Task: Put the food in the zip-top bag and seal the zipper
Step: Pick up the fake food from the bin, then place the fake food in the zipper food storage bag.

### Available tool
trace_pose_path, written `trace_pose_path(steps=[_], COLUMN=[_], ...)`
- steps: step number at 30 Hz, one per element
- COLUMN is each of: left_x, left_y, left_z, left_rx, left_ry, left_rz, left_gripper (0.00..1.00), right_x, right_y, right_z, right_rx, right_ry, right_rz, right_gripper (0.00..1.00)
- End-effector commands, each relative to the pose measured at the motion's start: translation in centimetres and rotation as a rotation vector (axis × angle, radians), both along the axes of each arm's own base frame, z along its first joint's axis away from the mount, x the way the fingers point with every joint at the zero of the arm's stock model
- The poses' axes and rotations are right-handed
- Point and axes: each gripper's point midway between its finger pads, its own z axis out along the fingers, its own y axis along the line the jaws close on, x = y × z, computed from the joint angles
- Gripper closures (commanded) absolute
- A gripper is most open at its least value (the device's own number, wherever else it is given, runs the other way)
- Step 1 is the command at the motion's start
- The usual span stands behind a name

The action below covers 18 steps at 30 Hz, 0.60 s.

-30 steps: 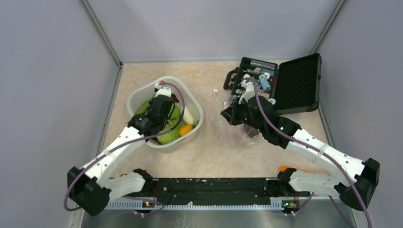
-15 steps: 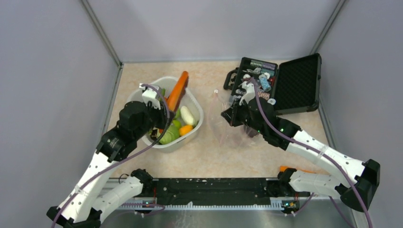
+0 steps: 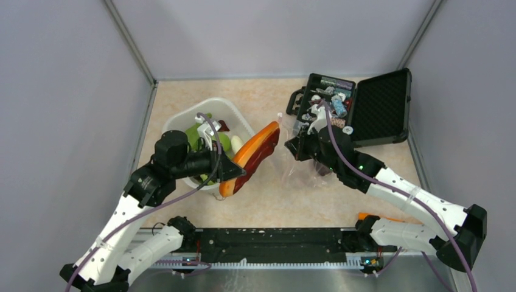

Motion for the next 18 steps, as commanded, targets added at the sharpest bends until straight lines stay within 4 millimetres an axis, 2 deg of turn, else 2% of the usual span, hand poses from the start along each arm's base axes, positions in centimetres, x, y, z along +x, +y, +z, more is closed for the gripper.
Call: trace_pose_path(steps=[1, 4, 7, 12, 18], left_x=[-1.6, -2.4, -2.4, -1.1, 0.2], left_y=[0.0, -0.8, -1.6, -2.1, -3.0], left_z=[-0.3, -0.7, -0.9, -2.5, -3.2], left_rx=[-0.033, -0.073, -0.103, -0.072, -0.083], left_ry=[0.092, 0.161, 0.212, 0.278, 0.353], left_rz=[-0.017, -0.073, -0.099, -0.07, -0.036], left_gripper=[0.91, 0.95, 0.98, 1.0, 1.0], right_x=[0.6, 0.5, 0.5, 0.2, -1.2], right_y=[-0.1, 0.1, 0.3, 0.5, 0.8], right_z=[2.5, 2.6, 2.7, 2.9, 3.4], right_rx=[0.044, 0.053, 0.06, 0.062, 0.015], right_ry=[-0.072, -0.077, -0.08, -0.1, -0.188], right_rz=[-0.019, -0.008, 0.003, 0.025, 0.081], right_gripper=[1.0, 1.0, 1.0, 1.0, 1.0])
